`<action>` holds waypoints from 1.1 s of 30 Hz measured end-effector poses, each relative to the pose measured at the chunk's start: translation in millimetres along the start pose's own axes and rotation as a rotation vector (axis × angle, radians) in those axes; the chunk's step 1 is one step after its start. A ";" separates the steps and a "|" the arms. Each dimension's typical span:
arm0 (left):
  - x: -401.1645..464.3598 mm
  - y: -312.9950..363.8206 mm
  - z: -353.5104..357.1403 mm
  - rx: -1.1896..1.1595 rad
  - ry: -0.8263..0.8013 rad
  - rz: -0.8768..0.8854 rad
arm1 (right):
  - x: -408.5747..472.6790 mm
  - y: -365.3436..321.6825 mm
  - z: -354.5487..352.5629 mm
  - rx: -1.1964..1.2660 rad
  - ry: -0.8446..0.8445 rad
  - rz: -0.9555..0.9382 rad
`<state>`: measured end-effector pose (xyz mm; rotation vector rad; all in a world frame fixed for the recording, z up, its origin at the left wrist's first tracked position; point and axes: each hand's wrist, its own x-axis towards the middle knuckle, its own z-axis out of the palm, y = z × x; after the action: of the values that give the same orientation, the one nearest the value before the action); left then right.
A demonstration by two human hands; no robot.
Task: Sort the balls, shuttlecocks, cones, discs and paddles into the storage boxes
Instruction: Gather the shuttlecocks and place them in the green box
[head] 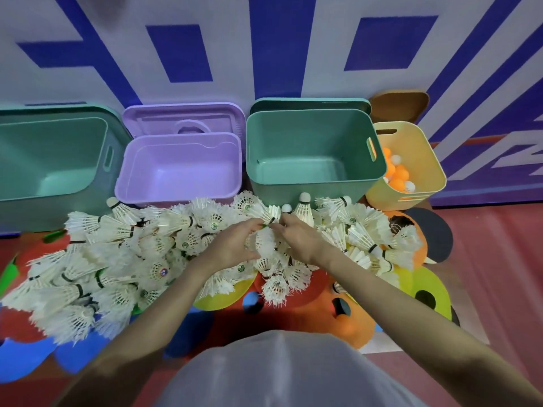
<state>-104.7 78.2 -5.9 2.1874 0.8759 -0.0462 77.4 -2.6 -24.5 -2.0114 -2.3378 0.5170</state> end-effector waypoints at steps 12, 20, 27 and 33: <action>-34.8 9.2 -22.3 -0.305 0.375 -0.057 | -30.3 3.7 -36.3 0.559 0.210 0.274; -41.9 17.6 -21.2 -0.232 0.456 -0.132 | -47.7 -29.1 -78.7 1.066 0.610 0.257; -37.1 27.5 -19.7 -0.300 0.443 -0.068 | -40.7 -44.2 -71.4 1.128 0.485 0.106; -34.1 30.5 -22.3 -0.360 0.460 -0.054 | -35.5 -47.5 -51.7 0.829 0.431 0.110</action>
<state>-117.5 59.1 39.6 1.8582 1.0964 0.5657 49.6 -30.1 43.8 -1.6233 -1.4221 0.7871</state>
